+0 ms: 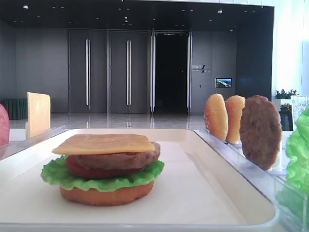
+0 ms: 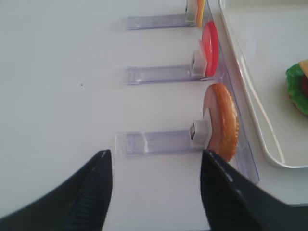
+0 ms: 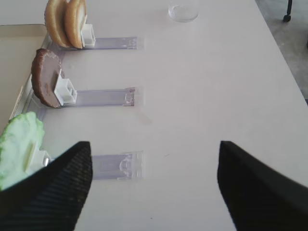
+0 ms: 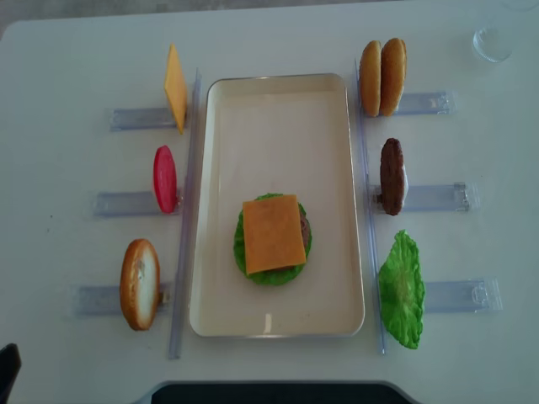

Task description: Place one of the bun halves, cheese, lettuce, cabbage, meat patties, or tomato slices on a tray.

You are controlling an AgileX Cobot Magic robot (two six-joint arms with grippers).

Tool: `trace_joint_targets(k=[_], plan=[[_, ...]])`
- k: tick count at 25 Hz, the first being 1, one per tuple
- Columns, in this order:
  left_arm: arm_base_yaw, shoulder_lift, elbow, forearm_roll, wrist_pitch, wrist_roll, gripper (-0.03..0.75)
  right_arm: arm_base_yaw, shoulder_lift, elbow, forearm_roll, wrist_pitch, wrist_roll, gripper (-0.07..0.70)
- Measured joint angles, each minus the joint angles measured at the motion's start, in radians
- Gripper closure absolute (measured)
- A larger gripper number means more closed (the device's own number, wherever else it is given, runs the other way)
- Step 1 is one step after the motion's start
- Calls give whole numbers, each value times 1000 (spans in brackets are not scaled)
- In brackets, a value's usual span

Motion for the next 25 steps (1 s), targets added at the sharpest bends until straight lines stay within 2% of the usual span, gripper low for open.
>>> trace_joint_targets(k=[8,14,25], plan=[[0,0,3,0,-16,3,280,0,0,0,0,0,0,117],[0,0,36,0,-77,3,295,0,0,0,0,0,0,117],[0,0,38,0,-91,3,400,0,0,0,0,0,0,117]])
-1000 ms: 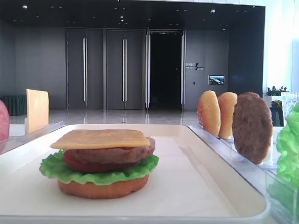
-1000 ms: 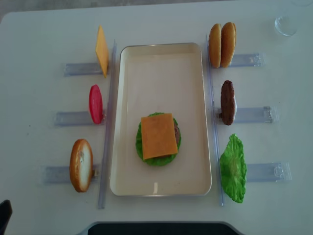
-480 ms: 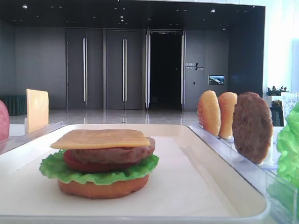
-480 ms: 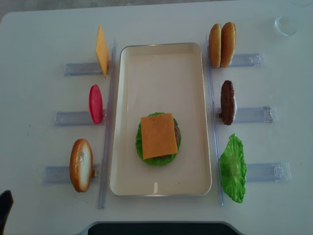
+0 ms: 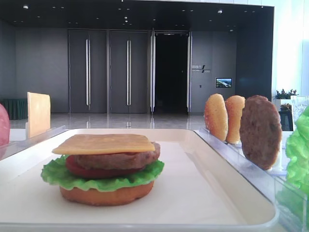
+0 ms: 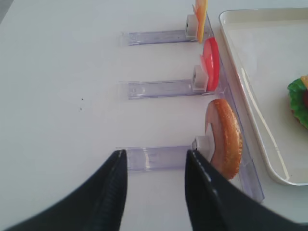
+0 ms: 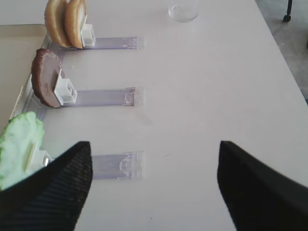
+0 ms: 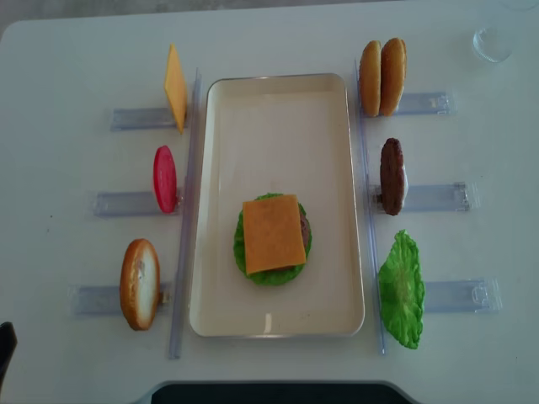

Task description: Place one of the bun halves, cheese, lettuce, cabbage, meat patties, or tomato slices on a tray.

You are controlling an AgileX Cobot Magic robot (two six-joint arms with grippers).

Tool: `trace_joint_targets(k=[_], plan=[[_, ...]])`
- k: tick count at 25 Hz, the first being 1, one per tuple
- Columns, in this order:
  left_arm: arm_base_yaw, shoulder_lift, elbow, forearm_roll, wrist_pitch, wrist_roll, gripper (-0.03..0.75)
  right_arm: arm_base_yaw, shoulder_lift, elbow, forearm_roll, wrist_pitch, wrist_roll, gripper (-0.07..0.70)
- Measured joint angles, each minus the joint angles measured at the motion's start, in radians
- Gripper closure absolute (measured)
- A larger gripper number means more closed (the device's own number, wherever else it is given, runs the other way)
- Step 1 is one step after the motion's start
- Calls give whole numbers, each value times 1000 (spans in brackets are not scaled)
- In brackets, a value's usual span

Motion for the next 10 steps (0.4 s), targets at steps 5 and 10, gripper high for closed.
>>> trace_joint_targets(k=[5,10], plan=[[0,0,0,0,0,0,457,0,0,0,0,0,0,117],[0,0,0,0,0,0,521,0,0,0,0,0,0,117]])
